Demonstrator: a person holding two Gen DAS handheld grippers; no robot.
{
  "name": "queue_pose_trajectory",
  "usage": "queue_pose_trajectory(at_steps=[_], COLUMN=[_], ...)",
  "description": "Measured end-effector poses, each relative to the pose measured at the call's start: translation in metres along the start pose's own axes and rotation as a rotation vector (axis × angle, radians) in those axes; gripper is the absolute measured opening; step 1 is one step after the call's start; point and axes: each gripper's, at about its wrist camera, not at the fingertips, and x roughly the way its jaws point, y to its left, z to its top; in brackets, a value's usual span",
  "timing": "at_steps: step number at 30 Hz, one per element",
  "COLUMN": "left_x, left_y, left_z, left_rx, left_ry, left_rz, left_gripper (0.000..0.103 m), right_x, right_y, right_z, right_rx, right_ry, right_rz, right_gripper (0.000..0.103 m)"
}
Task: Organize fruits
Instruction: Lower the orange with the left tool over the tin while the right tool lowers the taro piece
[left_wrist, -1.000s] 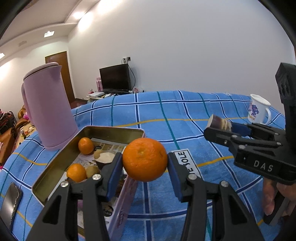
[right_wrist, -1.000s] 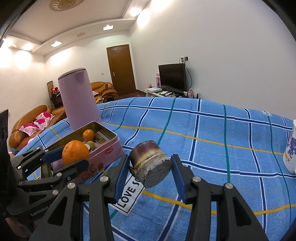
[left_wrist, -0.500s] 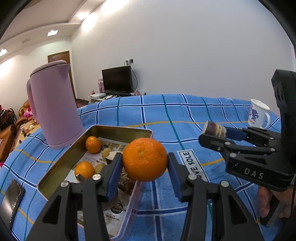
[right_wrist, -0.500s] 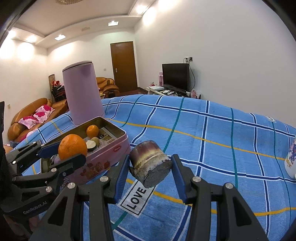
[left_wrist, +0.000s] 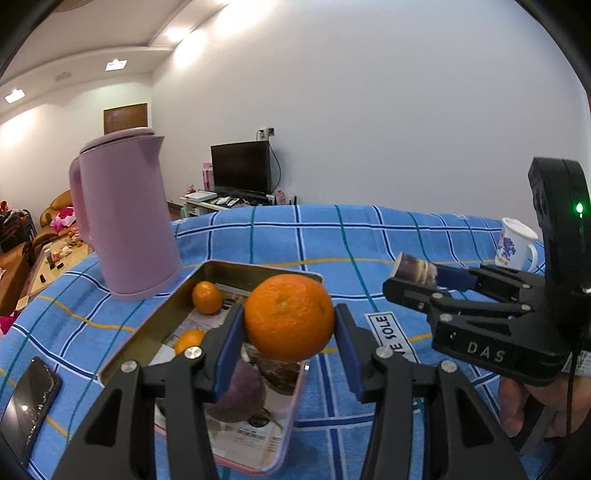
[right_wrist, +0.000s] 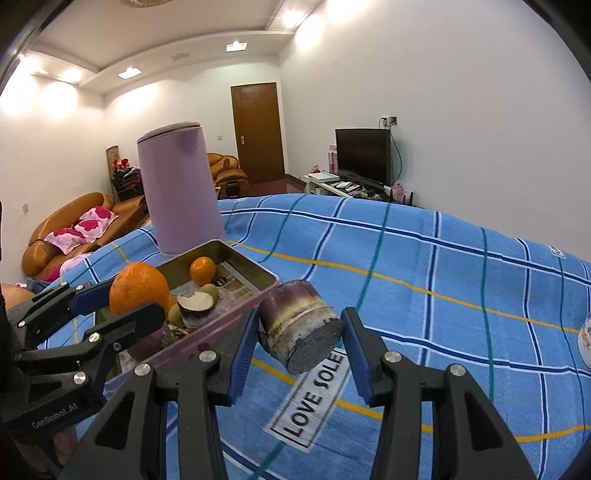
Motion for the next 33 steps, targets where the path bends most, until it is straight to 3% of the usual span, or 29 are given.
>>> queue_pose_trajectory(at_steps=[17, 33], left_x=[-0.003, 0.025], left_y=[0.067, 0.084], left_z=[0.016, 0.015], left_rx=[-0.07, -0.052], left_ry=[-0.011, 0.057], left_rz=[0.105, 0.155], left_gripper=[0.05, 0.05], right_x=[0.029, 0.054], right_y=[0.042, 0.065], right_z=[0.025, 0.035], right_rx=[-0.054, -0.062], right_ry=[0.0, 0.013], right_rz=[0.058, 0.08], right_gripper=[0.048, 0.048])
